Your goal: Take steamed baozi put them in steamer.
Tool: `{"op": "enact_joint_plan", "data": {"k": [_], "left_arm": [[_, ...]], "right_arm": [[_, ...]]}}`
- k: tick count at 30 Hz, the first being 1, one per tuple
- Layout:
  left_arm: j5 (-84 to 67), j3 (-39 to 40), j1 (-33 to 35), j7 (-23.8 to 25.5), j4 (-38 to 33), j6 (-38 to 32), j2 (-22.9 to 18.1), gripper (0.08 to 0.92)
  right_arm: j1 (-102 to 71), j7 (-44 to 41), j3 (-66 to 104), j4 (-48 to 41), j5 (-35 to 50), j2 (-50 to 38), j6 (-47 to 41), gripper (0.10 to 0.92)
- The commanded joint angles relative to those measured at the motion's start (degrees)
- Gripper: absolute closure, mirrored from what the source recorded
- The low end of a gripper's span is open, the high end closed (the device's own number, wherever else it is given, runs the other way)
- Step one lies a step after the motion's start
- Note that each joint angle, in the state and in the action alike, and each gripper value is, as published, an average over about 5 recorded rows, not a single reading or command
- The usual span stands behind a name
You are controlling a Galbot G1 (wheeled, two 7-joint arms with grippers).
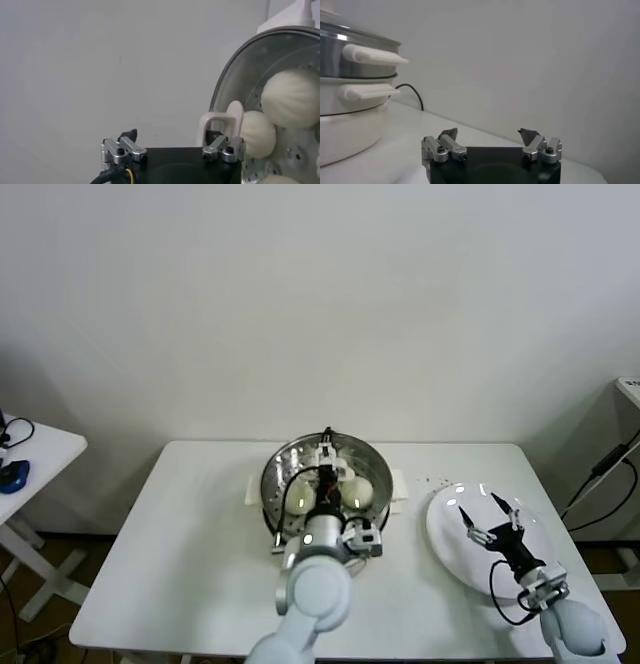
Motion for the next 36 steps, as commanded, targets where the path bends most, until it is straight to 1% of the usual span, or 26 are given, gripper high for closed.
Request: {"op": "enact_joint_plan", "data": {"k": [1,8,12,18,24,27,31,34,36], "left_arm": [[-2.0,-0.8,2.4,1.7,-3.7,-3.0,3.8,0.177],[-2.6,-1.3,3.5,1.9,-3.9,-4.3,4.2,0.177],[-3.4,-2.0,4.5,2.1,-5.8,-4.6,5.2,0.177],[-8.1,-4.1,7.5,2.2,-11.8,-5.6,7.6,0.177],[-15.6,-8.3,12.6,0.4,-18.1,-8.5,9.0,0.177],[-20.4,-10.4,15.5,-3.1,-19.7,-10.6,10.2,0.177],[-30.7,-14.5,19.4,-10.6,-19.8,-13.9,10.8,0.177],[-42.5,-18.9,22.2,-17.4,-19.8,-17.5,10.9,0.177],[-51.8,-22.1,23.8,-22.9,-19.8,-20.4,11.2,0.177]], "right_arm": [[0.4,0.0,0.0,-0.3,-0.1,0.0,-0.1,0.203],[0.7,0.0,0.1,-0.2,-0.1,0.1,-0.2,0.203],[0.6,0.0,0.1,-0.2,0.2,0.0,-0.2,0.203],[0.5,0.7,-0.3,-0.2,1.6,-0.7,-0.6,0.203],[0.1,1.3,-1.0,0.5,3.6,-2.2,-1.7,0.203],[-0.2,1.6,-1.1,0.9,3.9,-2.7,-2.1,0.203],[-0.9,2.0,-1.2,1.9,4.2,-3.4,-2.9,0.203],[-1.3,2.4,-1.1,2.6,5.8,-3.6,-3.0,0.203],[-1.5,2.6,-1.1,3.1,7.5,-3.7,-2.8,0.203]]}}
